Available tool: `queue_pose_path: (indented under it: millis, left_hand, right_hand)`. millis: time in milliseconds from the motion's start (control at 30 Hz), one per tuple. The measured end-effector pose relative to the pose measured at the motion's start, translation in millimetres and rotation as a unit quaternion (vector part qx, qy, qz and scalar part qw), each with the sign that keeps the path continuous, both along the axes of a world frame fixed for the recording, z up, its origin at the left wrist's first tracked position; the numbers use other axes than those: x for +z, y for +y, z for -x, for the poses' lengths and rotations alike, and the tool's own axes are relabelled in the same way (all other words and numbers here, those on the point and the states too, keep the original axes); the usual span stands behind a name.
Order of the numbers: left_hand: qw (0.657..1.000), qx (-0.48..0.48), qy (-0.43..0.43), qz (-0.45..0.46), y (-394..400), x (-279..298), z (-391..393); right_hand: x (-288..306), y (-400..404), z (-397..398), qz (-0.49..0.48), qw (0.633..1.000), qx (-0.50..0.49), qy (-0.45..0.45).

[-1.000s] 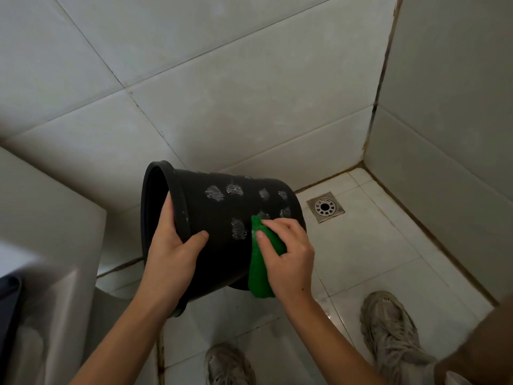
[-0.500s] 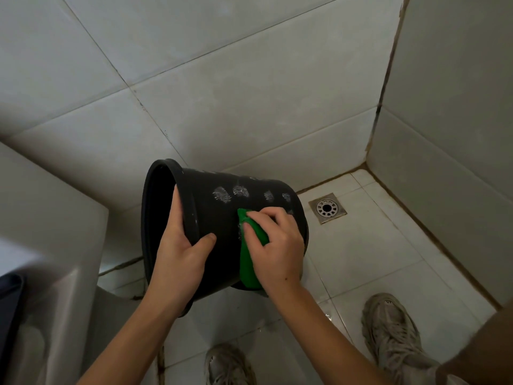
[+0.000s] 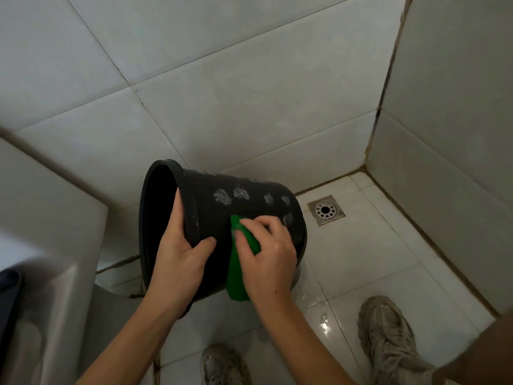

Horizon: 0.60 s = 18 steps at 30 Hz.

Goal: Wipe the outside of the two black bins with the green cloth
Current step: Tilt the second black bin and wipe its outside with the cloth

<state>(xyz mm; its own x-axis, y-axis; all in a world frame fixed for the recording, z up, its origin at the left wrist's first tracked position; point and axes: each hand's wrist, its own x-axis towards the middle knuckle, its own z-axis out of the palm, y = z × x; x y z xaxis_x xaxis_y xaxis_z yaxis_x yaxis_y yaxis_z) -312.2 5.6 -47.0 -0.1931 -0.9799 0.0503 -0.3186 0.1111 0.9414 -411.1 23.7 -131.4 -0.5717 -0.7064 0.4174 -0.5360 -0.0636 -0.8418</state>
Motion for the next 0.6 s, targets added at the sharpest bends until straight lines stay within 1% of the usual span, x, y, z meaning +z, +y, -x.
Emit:
queue_pose_path:
  millis: [67,133,233,267,300,400,467,500,600]
  left_hand:
    - [1.0,-0.004,0.003,0.004,-0.5,1.4,-1.3]
    - [1.0,-0.005,0.001,0.005,0.3,0.3,-2.2]
    - [1.0,-0.009,-0.006,0.004,1.8,-0.7,-2.4]
    - [1.0,-0.011,-0.006,0.004,2.0,-0.6,-2.6]
    - [1.0,-0.012,-0.004,0.005,1.8,0.0,-2.5]
    - [1.0,-0.015,0.002,0.006,0.4,2.6,-3.2]
    - [1.0,-0.02,0.002,0.009,0.4,2.7,-3.5]
    - [1.0,-0.019,0.002,0.009,0.3,2.1,-3.3]
    - [1.0,-0.011,0.002,0.007,-0.3,1.3,-1.4]
  right_hand:
    - [-2.0,9.6,-4.4,0.032,0.998,0.046,0.041]
    - [-4.3,5.7,5.0,0.035,0.995,0.062,0.065]
    - [-1.9,-11.4,21.3,-0.018,1.0,0.004,0.003]
    - [-0.5,-12.8,19.9,-0.025,1.0,-0.009,-0.003]
    - [0.5,-10.5,15.2,-0.02,1.0,-0.01,0.009]
    - [-1.1,8.2,-1.5,0.033,0.995,0.06,0.069]
    - [-4.5,9.9,1.2,0.047,0.991,0.088,0.086]
    - [-4.6,4.9,6.3,0.038,0.993,0.078,0.076]
    - [2.0,-11.4,14.4,-0.006,1.0,0.008,0.006]
